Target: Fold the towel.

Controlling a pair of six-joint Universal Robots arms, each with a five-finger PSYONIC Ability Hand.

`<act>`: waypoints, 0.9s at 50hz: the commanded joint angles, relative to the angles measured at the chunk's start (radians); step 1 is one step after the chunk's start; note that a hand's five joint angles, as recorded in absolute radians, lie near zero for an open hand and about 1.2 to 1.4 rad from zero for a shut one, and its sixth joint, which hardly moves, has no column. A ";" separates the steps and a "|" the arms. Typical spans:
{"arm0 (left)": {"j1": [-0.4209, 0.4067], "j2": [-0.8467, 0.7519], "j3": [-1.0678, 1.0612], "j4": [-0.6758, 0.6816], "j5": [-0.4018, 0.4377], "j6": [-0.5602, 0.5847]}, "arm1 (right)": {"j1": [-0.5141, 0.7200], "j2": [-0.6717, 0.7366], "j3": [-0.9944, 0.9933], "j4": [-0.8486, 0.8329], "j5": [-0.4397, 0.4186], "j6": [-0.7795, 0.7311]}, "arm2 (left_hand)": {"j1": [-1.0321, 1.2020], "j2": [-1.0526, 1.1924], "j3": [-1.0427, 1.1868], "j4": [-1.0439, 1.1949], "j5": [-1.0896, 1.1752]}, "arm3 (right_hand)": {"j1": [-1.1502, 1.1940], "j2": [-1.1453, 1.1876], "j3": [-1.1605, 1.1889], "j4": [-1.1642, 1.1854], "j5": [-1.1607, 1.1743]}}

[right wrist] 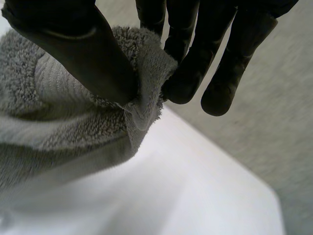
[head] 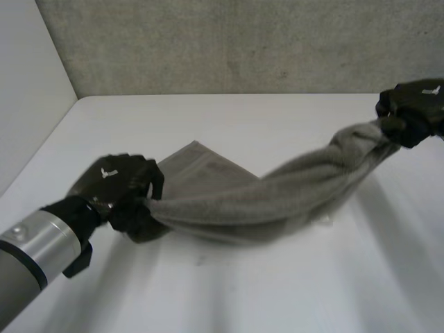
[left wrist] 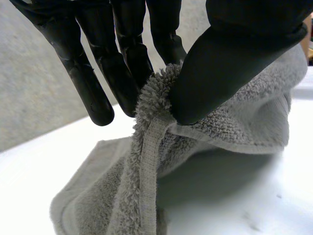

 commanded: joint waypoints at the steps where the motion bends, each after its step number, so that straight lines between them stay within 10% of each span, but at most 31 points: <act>1: 0.000 -0.096 0.025 0.006 -0.002 0.008 | 0.038 0.094 0.010 0.019 -0.008 -0.007 | 0.207 0.178 0.180 0.178 0.193 | 0.079 0.124 0.060 0.058 0.072; 17: 0.031 -0.604 0.715 0.121 -0.039 0.000 | 0.231 0.510 -0.664 -0.007 0.203 -0.011 | 0.207 0.178 0.180 0.178 0.193 | 0.079 0.124 0.060 0.058 0.072; 26: 0.023 -0.698 1.267 0.127 -0.252 -0.059 | 0.263 0.665 -1.288 -0.156 0.304 0.154 | 0.207 0.178 0.180 0.178 0.193 | 0.079 0.124 0.060 0.058 0.072; 45: 0.016 -0.636 0.856 0.078 -0.244 -0.127 | 0.268 0.584 -0.888 0.049 0.153 0.081 | 0.207 0.178 0.180 0.178 0.193 | 0.079 0.124 0.060 0.058 0.072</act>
